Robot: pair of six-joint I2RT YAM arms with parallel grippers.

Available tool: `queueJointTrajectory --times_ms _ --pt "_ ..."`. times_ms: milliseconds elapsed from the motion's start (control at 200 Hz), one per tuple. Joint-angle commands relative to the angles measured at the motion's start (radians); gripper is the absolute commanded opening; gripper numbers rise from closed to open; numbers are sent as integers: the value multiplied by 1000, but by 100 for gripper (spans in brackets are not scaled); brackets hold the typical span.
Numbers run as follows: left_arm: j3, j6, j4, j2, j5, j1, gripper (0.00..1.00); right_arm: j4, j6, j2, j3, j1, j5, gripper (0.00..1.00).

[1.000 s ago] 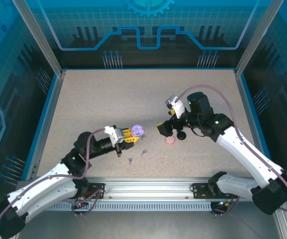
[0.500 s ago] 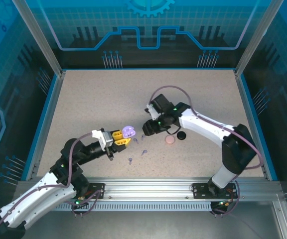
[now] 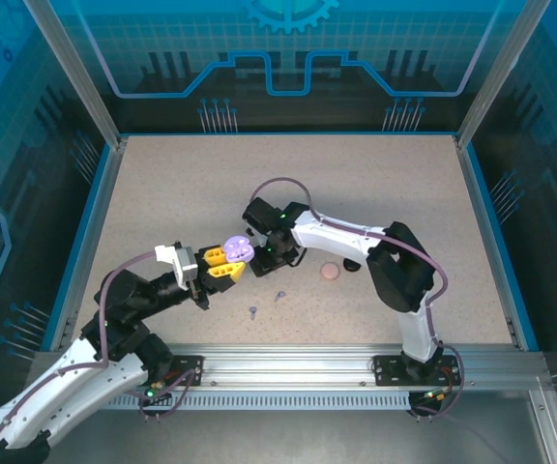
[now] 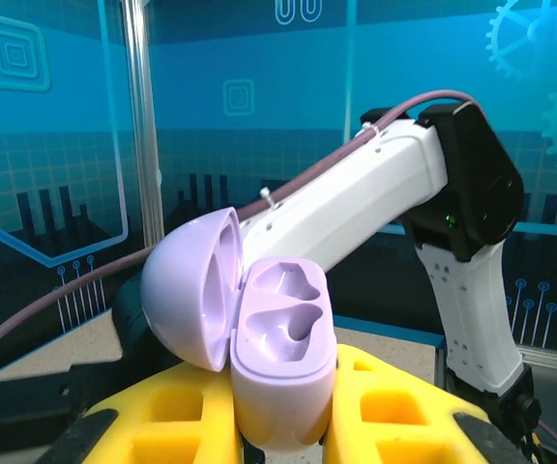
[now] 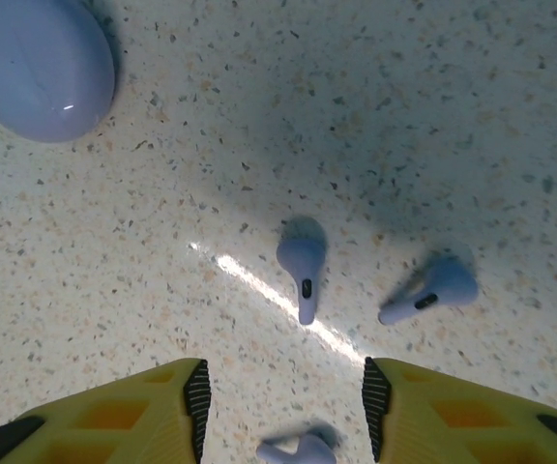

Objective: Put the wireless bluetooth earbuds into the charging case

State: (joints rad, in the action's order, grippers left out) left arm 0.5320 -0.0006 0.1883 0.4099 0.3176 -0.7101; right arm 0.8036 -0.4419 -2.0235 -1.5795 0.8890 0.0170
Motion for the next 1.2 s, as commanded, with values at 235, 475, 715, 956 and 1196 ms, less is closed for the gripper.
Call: queueJointTrajectory --times_ms 235,475,715,956,1196 --pt "29 -31 -15 -12 20 -7 1 106 15 -157 -150 31 -91 49" --pt "29 -28 -20 -10 20 -7 1 121 24 -212 -200 33 -88 45" --pt "28 -26 -27 -9 16 -7 1 132 25 -233 -206 39 -73 39" --pt "28 -26 -29 -9 14 -7 1 133 28 -257 -206 46 -69 34" --pt "27 -22 -33 -9 11 -7 1 108 31 -248 -180 42 -55 27"
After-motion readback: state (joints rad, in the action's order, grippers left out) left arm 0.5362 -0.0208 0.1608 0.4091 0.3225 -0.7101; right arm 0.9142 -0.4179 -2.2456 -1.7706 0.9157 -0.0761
